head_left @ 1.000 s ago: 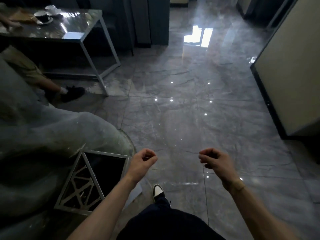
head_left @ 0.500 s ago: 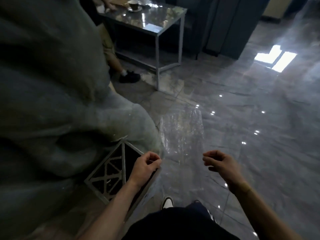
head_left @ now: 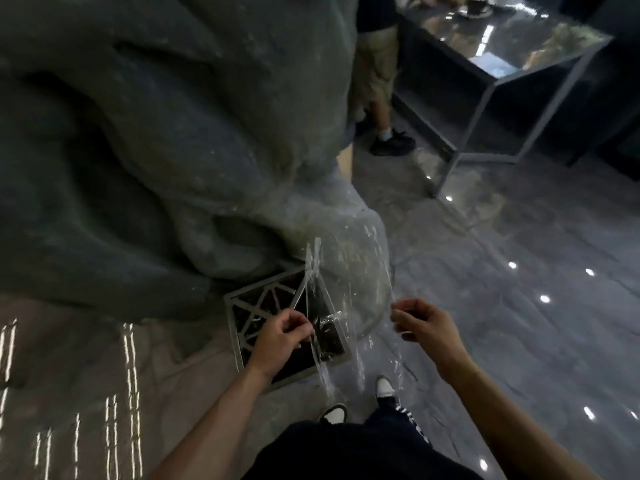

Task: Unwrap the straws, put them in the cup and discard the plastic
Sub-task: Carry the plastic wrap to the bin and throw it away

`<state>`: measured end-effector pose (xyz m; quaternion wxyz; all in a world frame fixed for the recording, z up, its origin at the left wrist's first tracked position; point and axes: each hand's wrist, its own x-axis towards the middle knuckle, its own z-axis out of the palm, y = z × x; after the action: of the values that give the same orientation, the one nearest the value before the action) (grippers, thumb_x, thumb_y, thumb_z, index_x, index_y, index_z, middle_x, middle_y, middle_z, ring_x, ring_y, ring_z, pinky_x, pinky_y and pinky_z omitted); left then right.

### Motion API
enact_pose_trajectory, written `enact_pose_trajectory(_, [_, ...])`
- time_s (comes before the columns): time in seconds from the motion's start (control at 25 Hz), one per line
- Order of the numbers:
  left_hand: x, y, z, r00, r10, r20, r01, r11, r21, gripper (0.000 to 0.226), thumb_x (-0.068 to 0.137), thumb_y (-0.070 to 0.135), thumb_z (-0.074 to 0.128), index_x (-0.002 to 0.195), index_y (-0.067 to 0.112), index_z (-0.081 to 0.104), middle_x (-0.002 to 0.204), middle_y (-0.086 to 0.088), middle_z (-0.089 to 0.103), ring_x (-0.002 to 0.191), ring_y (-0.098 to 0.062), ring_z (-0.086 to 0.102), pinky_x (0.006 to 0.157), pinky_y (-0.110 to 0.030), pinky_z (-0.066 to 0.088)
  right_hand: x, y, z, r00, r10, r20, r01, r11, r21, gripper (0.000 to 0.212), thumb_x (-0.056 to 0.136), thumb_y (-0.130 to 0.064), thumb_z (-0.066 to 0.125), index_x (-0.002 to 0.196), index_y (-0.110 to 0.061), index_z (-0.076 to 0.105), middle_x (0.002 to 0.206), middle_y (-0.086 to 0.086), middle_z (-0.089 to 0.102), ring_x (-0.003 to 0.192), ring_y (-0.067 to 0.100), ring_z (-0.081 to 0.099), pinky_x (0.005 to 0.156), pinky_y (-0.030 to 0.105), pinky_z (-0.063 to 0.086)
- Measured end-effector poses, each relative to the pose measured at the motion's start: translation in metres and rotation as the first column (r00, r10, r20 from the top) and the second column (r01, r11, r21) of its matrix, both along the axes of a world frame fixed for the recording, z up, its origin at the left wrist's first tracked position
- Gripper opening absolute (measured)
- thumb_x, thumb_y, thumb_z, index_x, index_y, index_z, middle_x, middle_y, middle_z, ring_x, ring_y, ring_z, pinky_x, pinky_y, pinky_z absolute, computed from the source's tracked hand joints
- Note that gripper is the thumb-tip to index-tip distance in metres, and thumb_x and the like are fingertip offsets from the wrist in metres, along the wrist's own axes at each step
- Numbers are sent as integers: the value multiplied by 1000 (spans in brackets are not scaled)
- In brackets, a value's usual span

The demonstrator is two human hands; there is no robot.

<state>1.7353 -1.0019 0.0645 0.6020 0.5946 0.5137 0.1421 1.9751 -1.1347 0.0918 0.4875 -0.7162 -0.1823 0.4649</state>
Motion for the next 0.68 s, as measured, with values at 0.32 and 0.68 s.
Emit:
enact_pose_trajectory(0.32, [-7,-51,-5,899,438,14,-432,892,-130,7,87,12,69,94,14,67,79,-3,75,72,-17,69,67,-26,57,26,47,-19,911,410,44,-406,910,-90,9,90,-15,62,96,-14,69,79,10,71,57,15,65,53,22,53])
enact_pose_trajectory(0.68, [-22,-100,-11,734,675,-81,-663,684,-305,15,88,15,68,103,15,68,85,-8,71,71,-15,64,67,-29,53,2,67,-46,830,553,-76,-552,793,-258,14,88,-14,65,101,-18,67,73,11,68,43,10,59,45,22,50])
